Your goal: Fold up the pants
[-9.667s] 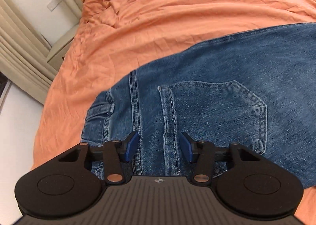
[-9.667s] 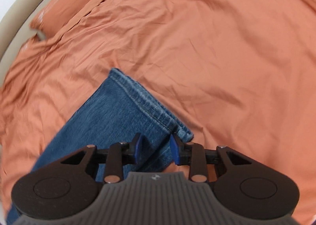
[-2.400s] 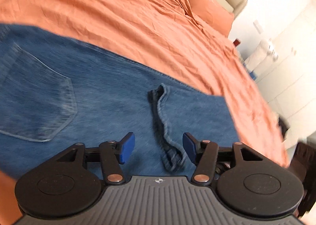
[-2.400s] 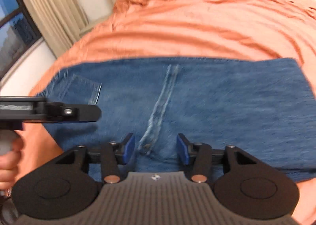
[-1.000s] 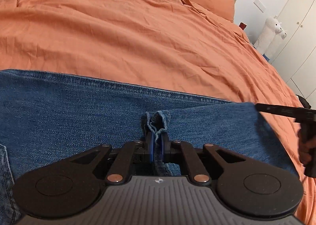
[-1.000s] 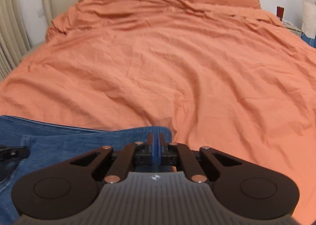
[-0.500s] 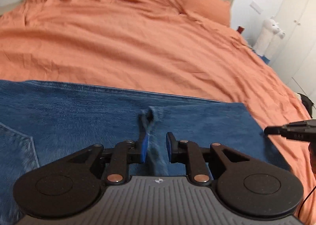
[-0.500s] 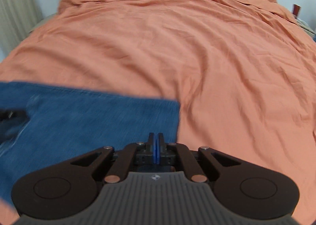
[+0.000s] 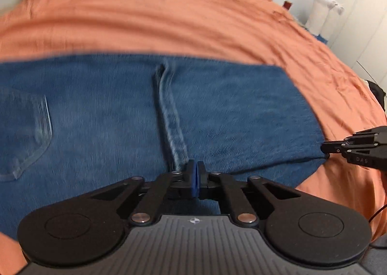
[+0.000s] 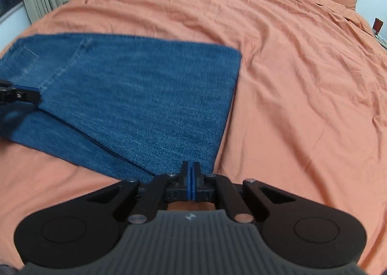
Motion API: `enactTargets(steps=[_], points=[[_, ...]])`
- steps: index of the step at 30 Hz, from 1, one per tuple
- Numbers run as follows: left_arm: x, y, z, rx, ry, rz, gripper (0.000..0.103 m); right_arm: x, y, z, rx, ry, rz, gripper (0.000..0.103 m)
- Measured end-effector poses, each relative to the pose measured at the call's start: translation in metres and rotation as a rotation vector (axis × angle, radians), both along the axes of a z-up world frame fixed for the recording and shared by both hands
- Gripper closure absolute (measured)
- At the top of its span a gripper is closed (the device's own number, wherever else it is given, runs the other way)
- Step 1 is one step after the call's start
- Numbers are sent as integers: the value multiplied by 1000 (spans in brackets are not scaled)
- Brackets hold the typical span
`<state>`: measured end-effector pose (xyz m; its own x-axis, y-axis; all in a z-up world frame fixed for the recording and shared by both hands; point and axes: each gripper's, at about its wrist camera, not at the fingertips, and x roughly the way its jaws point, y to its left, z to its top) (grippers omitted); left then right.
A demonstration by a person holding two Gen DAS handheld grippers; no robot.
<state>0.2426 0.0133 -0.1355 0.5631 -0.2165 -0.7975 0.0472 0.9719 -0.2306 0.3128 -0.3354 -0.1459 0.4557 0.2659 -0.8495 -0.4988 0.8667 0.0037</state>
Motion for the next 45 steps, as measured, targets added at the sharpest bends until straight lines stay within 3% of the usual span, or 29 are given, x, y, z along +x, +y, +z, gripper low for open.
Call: enactTargets(steps=[4,8,11,14,16,19,24,28,30,31,34,37,40,45], points=[[1,-3,-18,5,21,-3,97,5,12,-12,-68,14,31,103],[-3,-3,-14,-12,14,18,97,10,16,-11,-94,38,35,103],[-13,-1,0,-27,-19,35,97,8,24,-10,-134,35,47,103],[-26,5,21,7,-68,64,83,10,37,-3,-218,37,69,103],[-32,15,35,41,-91,93,83,10,46,5,-260,21,79,103],[-40,38,56,29,-121,148,82,5,60,28,-255,-36,100,101],[-60,95,79,-130,-197,238,70,-6,100,55,-248,-107,188,95],[-74,147,87,-183,-207,329,65,-10,139,61,-256,-139,279,90],[-84,177,85,-213,-206,382,53,-10,159,60,-257,-142,308,89],[-88,193,83,-230,-202,404,52,-10,167,58,-264,-148,322,89],[-103,236,73,-263,-188,487,48,-6,191,53,-267,-154,347,89],[-123,277,56,-308,-190,629,32,-2,209,45,-263,-148,361,89],[-136,306,32,-410,-193,741,30,4,225,34,-272,-144,373,89],[-130,334,-2,-557,-214,825,27,13,241,31,-214,-156,384,89]])
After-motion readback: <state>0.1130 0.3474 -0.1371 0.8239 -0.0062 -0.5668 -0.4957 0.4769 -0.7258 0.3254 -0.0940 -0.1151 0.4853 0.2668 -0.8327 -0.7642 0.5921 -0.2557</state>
